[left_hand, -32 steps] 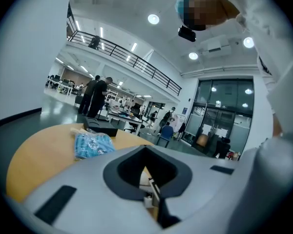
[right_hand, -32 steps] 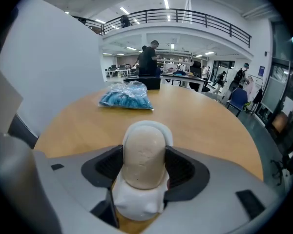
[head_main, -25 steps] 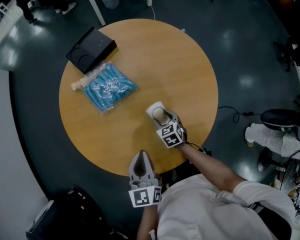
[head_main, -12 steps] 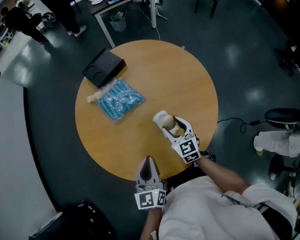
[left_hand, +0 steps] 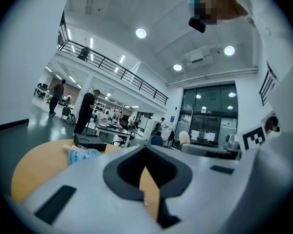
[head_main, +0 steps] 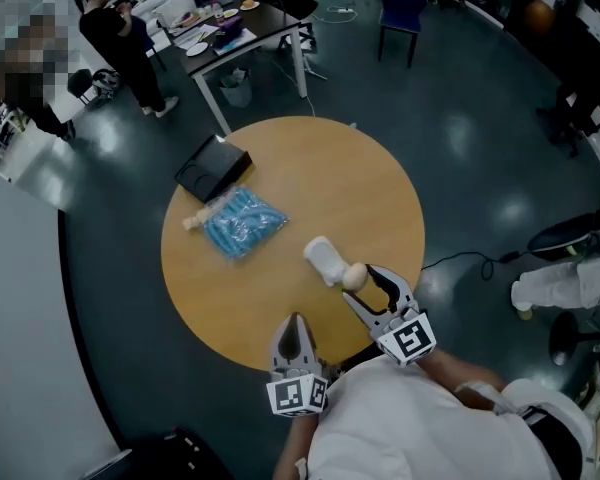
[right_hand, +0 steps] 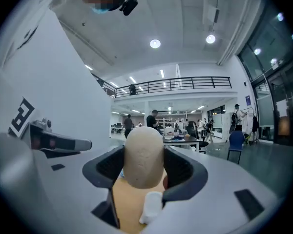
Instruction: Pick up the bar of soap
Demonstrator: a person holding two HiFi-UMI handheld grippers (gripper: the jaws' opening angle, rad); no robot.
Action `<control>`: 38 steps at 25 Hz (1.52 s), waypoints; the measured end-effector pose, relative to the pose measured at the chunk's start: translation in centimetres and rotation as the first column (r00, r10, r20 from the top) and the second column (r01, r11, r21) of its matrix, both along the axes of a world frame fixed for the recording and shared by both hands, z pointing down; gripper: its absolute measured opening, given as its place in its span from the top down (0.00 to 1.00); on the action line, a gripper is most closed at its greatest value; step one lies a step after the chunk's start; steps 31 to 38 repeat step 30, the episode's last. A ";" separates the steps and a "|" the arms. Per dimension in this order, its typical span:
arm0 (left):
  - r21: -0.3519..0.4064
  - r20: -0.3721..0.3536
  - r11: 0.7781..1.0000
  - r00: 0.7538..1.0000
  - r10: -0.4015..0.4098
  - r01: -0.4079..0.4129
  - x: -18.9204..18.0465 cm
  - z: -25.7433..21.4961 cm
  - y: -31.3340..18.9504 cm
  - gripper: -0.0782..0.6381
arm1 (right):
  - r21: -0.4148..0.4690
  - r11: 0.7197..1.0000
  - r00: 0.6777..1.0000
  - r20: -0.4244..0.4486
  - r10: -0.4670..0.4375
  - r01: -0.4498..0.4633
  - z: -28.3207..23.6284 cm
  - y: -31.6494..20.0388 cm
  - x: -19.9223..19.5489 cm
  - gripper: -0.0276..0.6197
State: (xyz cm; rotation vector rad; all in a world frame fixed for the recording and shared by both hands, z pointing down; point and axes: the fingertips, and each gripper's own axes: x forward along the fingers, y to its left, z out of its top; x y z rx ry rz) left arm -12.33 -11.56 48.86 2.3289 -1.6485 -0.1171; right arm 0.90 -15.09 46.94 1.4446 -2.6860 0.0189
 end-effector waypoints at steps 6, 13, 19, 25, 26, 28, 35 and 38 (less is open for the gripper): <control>0.006 0.010 1.000 1.000 0.025 -0.025 0.4 0.0 0.4 0.88 | -0.084 0.996 1.000 -0.018 -0.014 0.013 2.4 1.9 -0.4 0.55; 0.020 0.019 1.000 1.000 0.018 -0.019 0.0 -0.4 0.5 0.88 | -0.068 0.997 0.999 -0.009 -0.031 0.030 2.1 1.9 -1.4 0.55; 0.016 0.015 1.000 1.000 0.006 -0.006 -0.4 -0.5 0.3 0.88 | -0.066 0.997 0.999 -0.016 -0.045 0.044 1.8 1.7 -1.9 0.55; 0.023 0.017 1.000 1.000 0.011 -0.011 -0.6 -0.4 -0.2 0.88 | -0.060 0.997 0.999 -0.022 -0.045 0.043 2.1 1.1 -2.0 0.55; 0.023 0.015 1.000 1.000 0.010 -0.010 -0.6 -0.4 -0.3 0.88 | -0.058 0.997 0.999 -0.024 -0.045 0.044 2.1 1.0 -2.1 0.55; 0.025 0.016 1.000 1.000 0.012 -0.013 -0.5 -0.4 -0.5 0.88 | -0.060 0.997 0.998 -0.030 -0.049 0.047 2.1 0.8 -2.1 0.55; 0.027 0.019 1.000 1.000 0.015 -0.016 -0.4 -0.4 -0.6 0.88 | -0.064 0.997 0.998 -0.035 -0.052 0.050 2.1 0.7 -2.1 0.55; 0.027 0.019 1.000 1.000 0.015 -0.016 -0.4 -0.4 -0.6 0.88 | -0.064 0.997 0.998 -0.035 -0.052 0.050 2.1 0.7 -2.1 0.55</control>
